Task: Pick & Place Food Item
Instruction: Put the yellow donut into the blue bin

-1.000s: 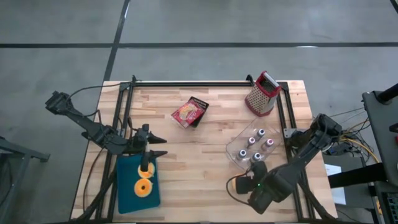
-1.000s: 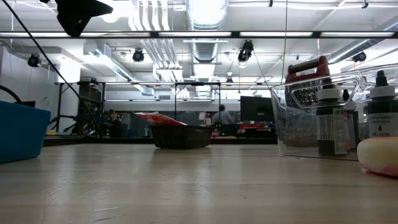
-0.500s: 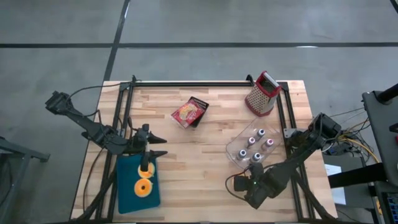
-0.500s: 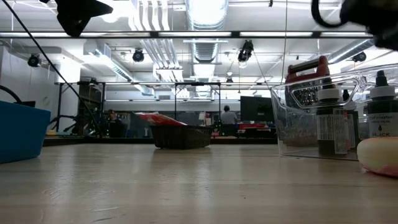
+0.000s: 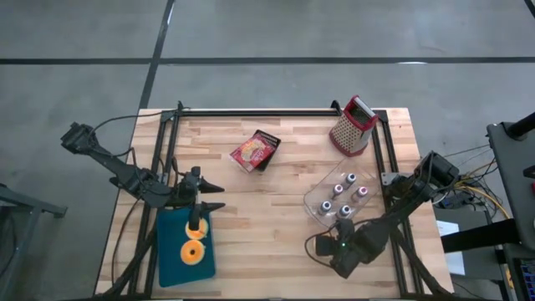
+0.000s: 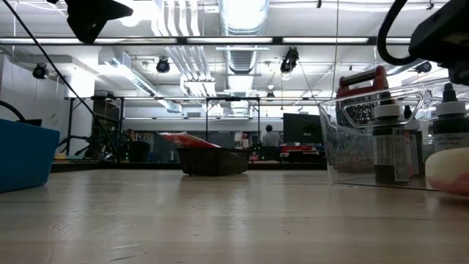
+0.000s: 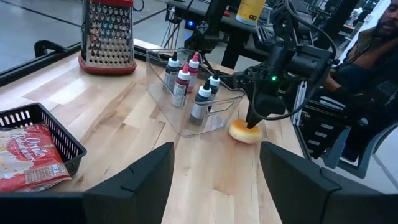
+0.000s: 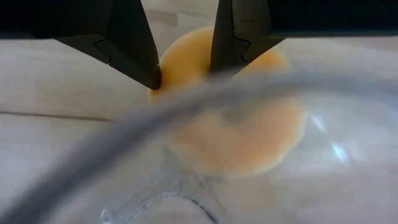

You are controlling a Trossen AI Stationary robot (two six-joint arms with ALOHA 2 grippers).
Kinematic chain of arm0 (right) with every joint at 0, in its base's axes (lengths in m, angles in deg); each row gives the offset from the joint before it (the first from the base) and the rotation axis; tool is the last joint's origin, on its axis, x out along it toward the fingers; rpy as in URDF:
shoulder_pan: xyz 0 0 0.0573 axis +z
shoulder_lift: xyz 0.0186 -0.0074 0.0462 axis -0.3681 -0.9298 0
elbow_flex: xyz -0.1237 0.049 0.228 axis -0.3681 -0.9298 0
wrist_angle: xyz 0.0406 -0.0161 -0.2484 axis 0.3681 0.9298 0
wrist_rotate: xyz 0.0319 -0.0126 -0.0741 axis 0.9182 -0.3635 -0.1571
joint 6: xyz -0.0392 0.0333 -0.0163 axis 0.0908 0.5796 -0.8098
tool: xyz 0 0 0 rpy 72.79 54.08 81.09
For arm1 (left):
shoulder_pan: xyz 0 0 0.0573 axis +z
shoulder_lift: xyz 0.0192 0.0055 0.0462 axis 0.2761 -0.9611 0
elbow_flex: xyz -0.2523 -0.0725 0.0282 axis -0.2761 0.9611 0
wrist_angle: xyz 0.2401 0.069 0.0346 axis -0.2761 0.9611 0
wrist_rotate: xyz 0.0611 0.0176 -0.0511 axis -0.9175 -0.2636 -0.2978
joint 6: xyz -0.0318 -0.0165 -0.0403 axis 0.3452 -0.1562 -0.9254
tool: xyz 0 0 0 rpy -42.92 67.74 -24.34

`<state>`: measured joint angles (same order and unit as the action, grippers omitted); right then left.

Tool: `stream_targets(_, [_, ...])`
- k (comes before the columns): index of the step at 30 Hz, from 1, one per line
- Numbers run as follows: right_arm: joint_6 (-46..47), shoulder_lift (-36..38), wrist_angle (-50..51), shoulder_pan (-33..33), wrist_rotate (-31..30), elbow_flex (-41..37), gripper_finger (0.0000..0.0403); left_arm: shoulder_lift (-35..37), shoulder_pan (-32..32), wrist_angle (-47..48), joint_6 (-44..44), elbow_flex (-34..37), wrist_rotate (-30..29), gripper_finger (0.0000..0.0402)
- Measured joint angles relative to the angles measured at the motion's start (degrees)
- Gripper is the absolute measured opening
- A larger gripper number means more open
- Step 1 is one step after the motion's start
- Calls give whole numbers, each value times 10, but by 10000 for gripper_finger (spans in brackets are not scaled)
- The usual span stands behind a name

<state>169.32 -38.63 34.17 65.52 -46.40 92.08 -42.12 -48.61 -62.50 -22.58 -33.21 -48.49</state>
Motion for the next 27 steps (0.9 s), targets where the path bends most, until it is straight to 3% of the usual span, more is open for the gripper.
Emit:
stream_targets(13, [0, 0, -12, -7, 0, -4, 135, 0, 0, 0, 0, 0, 0, 243])
stream_targets(27, [-7, 0, -26, -7, 0, -4, 58, 0, 0, 0, 0, 0, 0, 243])
